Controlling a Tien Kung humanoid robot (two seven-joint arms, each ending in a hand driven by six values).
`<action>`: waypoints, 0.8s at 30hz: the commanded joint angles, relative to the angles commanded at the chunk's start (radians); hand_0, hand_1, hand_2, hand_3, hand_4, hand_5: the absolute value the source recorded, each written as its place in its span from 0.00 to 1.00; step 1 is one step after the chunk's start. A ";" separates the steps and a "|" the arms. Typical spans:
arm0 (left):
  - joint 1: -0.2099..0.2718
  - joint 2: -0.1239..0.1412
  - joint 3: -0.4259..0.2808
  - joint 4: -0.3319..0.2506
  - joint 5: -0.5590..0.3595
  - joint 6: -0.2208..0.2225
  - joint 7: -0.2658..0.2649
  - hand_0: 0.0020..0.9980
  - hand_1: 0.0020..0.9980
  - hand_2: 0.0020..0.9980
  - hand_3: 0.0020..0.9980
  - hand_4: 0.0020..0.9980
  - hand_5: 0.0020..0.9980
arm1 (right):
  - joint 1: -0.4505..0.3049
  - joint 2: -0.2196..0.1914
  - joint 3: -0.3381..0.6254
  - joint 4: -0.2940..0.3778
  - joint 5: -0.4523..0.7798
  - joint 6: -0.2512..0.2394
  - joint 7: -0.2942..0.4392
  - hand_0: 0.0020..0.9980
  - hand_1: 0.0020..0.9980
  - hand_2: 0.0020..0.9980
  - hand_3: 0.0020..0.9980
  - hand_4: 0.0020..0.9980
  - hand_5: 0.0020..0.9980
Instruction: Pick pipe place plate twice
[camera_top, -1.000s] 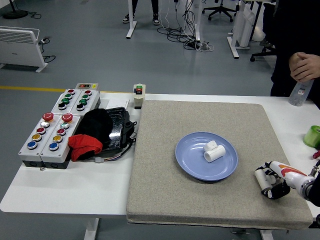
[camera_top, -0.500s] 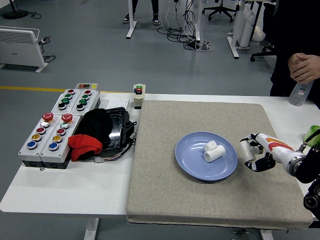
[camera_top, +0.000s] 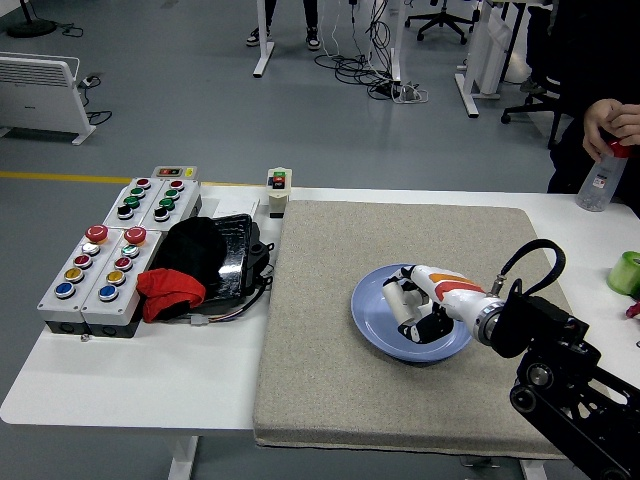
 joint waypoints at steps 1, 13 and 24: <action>0.000 0.000 0.000 0.000 0.001 0.000 0.000 0.71 0.70 0.74 0.70 0.40 1.00 | 0.000 0.003 -0.002 -0.007 -0.004 0.003 0.003 0.60 0.64 0.63 0.75 0.56 0.15; 0.006 0.003 -0.002 -0.001 0.001 -0.001 -0.002 0.71 0.70 0.73 0.70 0.40 1.00 | -0.014 -0.002 0.006 -0.012 0.010 0.007 0.023 1.00 0.96 1.00 1.00 0.79 0.25; 0.006 0.003 0.002 0.000 0.001 -0.002 -0.001 0.71 0.70 0.74 0.70 0.40 1.00 | -0.105 -0.021 0.197 0.049 0.145 -0.186 0.155 1.00 0.94 1.00 1.00 0.77 0.26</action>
